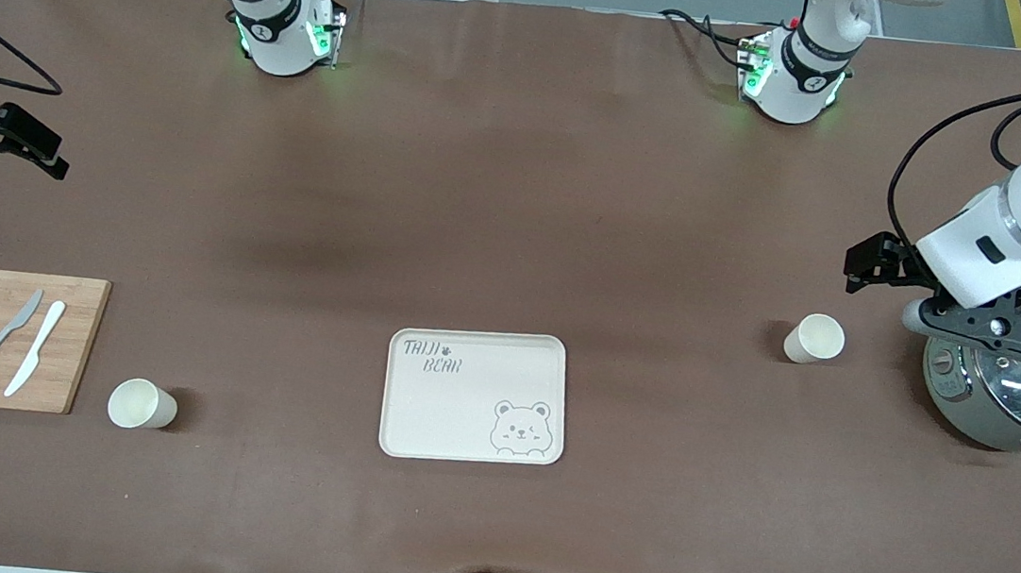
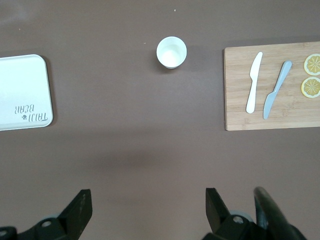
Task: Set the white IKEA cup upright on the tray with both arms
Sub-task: 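Lower the right gripper to one cup while the left gripper reaches another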
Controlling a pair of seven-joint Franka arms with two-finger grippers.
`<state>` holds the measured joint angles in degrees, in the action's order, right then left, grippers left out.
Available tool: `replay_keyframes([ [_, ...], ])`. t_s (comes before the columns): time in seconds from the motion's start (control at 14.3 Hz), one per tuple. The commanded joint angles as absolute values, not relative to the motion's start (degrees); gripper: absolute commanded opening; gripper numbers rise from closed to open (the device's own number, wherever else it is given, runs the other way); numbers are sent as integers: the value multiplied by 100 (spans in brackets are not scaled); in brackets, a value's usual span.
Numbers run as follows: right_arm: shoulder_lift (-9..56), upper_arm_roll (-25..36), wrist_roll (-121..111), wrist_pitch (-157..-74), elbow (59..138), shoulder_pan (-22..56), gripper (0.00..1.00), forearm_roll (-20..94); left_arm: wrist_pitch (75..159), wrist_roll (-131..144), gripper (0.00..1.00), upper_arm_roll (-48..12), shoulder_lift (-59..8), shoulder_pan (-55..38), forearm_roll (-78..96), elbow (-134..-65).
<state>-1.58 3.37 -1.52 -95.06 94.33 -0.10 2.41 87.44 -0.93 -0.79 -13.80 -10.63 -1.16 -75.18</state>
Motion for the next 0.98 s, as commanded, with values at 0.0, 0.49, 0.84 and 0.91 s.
replay_keyframes([
  [0.0, -308, 334, -35, -9510, 9554, 35, 100, 141, 8692, -35, 100, -105, -1354, -1081, -264, -7515],
  [0.49, -281, 334, -35, -9519, 9545, 26, 100, 141, 10193, -1394, 100, -105, -1775, -143, -422, -8602],
  [0.84, 8, 334, -70, -9580, 9431, 97, 100, 141, 11922, -1802, 100, -105, -1662, 97, -430, -10191],
  [0.91, 148, 334, -62, -9650, 9431, 88, 100, 149, 12283, -1802, 100, -105, -1557, 105, -431, -10569],
])
